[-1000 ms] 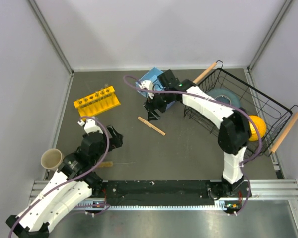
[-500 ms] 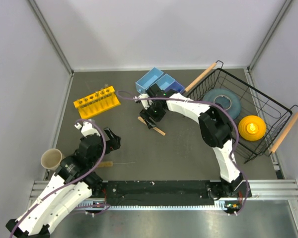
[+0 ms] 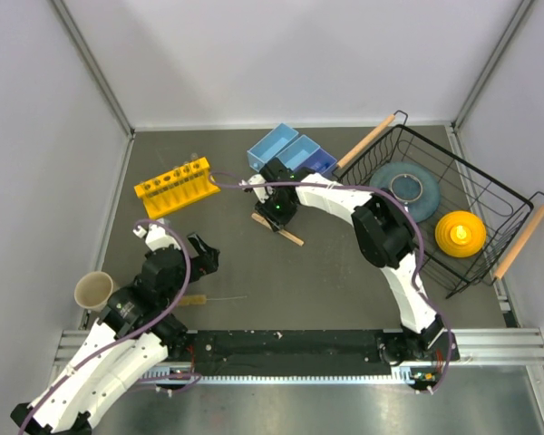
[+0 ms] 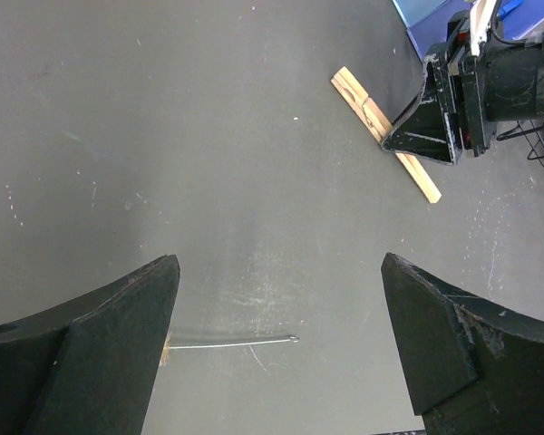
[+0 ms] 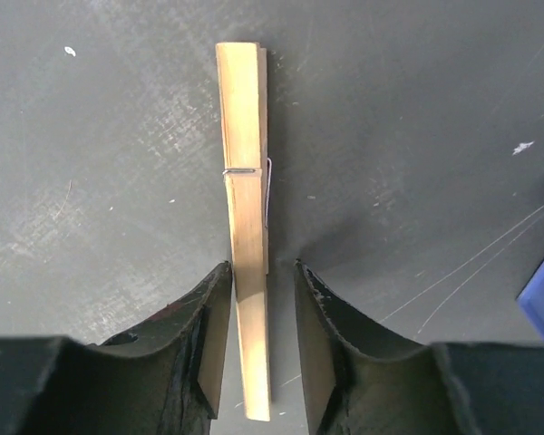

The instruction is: Organize the chemistry lab equipment

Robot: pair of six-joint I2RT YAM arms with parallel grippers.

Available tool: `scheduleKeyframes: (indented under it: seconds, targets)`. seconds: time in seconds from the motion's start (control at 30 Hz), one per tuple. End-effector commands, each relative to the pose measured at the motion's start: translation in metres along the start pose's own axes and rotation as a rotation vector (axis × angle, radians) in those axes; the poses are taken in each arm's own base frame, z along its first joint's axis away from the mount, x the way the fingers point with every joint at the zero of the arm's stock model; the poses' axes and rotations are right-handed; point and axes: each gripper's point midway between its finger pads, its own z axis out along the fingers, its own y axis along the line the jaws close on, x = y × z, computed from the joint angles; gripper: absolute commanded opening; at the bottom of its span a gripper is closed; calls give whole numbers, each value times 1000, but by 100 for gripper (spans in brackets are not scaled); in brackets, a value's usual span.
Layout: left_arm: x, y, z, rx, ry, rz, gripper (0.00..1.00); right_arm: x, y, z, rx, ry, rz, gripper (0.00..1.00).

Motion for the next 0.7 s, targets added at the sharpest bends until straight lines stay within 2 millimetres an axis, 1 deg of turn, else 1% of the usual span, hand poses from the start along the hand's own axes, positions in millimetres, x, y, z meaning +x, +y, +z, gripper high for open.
scheduleKeyframes:
  seconds: [0.0, 0.07, 0.1, 0.2, 0.23, 0.3, 0.33, 0.37, 0.4, 0.43, 0.47, 0.5, 0.57, 0.6, 0.63, 0.67]
  targets:
    - [-8, 1, -3, -7, -30, -14, 99, -17, 4, 4, 10, -31, -26, 26]
    - [-8, 1, -3, -9, -30, -13, 99, -15, 5, 4, 8, -23, -35, 20]
    - [-8, 1, -3, -10, -29, -13, 99, -14, 5, 3, 10, -21, -39, 15]
    - [-9, 1, -4, -6, -33, -15, 99, -16, 4, -4, 14, -22, -70, 8]
    - [-9, 1, -4, -7, -36, -15, 99, -17, 2, -8, 18, -22, -101, 8]
    - [-10, 1, -5, -5, -40, -17, 99, -25, 3, -30, 24, -36, -163, 6]
    - [-10, 1, -6, -4, -41, -18, 99, -29, 0, -40, 23, -41, -255, 7]
    - [-11, 2, -6, -3, -44, -19, 99, -29, 1, -57, 24, -34, -305, 7]
    - [-11, 2, -7, 0, -47, -22, 99, -38, -3, -71, 51, -49, -364, 7]
    - [-11, 2, -7, 1, -48, -21, 99, -43, -7, -83, 62, -49, -483, 6]
    - [-11, 1, -7, 2, -47, -20, 99, -45, -11, -93, 83, -46, -535, 6]
    - [-12, 1, -7, 3, -50, -21, 99, -52, -18, -116, 131, -49, -635, 7]
    - [-12, 2, -7, 1, -50, -19, 99, -57, -22, -136, 168, -50, -728, 7]
    - [-12, 2, -7, 1, -53, -21, 99, -62, -27, -155, 206, -49, -810, 7]
    - [-11, 2, -7, -1, -51, -20, 99, -65, -28, -163, 229, -46, -854, 7]
    - [-12, 3, -7, -1, -53, -19, 99, -66, -36, -171, 279, -19, -891, 7]
